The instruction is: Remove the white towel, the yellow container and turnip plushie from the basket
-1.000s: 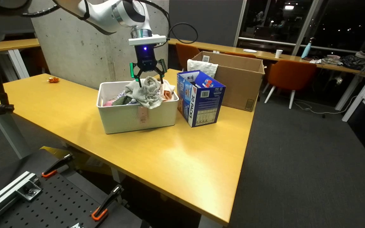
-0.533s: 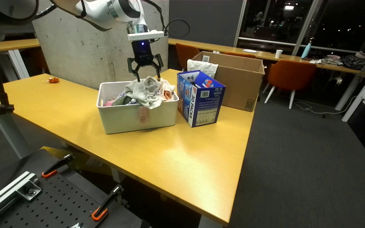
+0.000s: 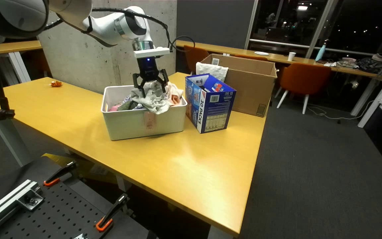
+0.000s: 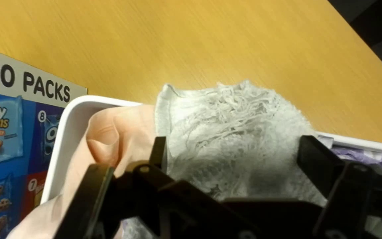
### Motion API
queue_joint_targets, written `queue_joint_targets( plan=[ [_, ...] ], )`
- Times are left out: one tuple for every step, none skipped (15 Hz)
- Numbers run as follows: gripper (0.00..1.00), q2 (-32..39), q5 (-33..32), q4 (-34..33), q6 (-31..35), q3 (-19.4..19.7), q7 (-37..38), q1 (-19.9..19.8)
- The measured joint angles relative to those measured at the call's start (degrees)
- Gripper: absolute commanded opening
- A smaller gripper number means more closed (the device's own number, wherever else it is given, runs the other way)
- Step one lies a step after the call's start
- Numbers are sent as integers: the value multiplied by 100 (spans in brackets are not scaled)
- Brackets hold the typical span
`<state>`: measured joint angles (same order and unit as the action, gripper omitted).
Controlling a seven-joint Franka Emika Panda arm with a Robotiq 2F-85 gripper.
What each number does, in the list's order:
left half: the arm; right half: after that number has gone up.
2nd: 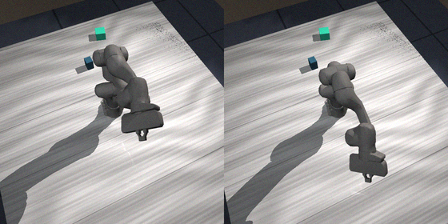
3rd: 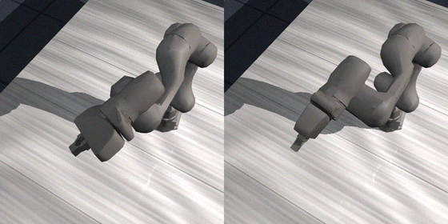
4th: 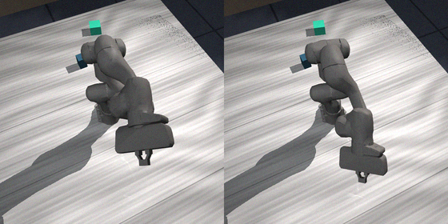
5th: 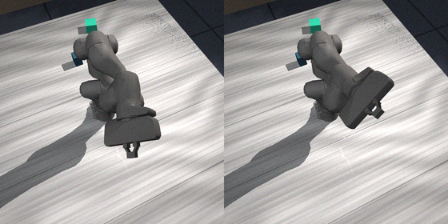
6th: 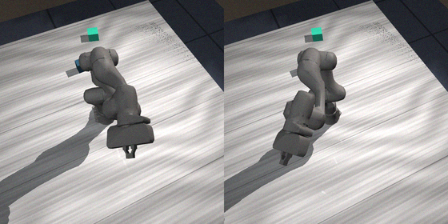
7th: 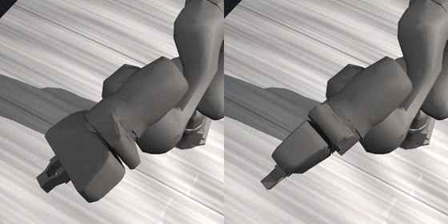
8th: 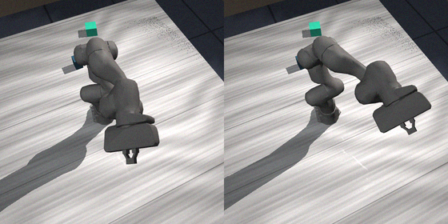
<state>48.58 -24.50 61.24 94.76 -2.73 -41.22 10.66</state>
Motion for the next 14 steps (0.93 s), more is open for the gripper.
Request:
queue_joint_targets(
  plan=[
    [74,72,0,0,42,0,40,27],
    [65,130,0,1,97,-1,84,57],
    [58,179,0,2,130,-1,132,95],
    [51,213,-1,3,148,-1,179,139],
    [42,236,-2,13,168,-1,243,189],
    [35,248,-3,39,198,-2,315,240],
    [27,248,-4,77,220,-2,382,289],
    [20,247,-4,116,244,-2,435,325],
    [12,243,-4,170,315,-2,486,344],
    [5,235,-4,235,406,-1,546,347],
    [1,212,-8,326,525,3,591,341],
    [0,145,-12,484,698,13,650,329],
    [0,28,-13,723,925,31,763,315],
    [3,-116,-25,984,1150,41,895,294]
  ],
)
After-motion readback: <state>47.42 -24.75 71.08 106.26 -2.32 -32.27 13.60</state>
